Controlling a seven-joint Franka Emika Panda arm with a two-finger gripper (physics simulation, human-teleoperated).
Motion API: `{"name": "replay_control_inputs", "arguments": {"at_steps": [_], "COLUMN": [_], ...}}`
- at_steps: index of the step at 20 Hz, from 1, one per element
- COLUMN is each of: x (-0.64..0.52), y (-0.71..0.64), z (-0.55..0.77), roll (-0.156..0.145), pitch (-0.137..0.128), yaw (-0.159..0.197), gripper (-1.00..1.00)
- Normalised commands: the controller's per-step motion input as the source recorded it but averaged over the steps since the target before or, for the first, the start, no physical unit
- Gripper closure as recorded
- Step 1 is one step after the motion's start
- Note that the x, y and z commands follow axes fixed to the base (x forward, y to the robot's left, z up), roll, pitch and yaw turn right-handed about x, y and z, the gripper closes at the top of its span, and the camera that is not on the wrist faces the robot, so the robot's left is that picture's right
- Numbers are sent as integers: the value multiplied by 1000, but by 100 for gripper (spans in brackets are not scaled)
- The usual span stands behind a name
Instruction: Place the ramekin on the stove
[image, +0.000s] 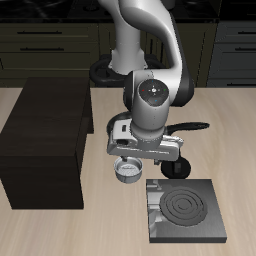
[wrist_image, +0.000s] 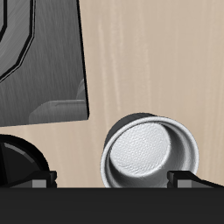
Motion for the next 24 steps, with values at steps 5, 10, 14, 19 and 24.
{"name": "replay_control_inputs", "arguments": {"at_steps": [5,10,14,19,24], "x": [-12,-1,15,-12,-39], "y": [41,77,-85,-67,-51], "z": [-231,-186,-130,53,150], "roll": [15,27,0,-6,-2], "pitch": [29,27,27,-5,-29], "yaw": [-22,-12,-39,-16,-1], "gripper": [-100,-100,100,100,100]}}
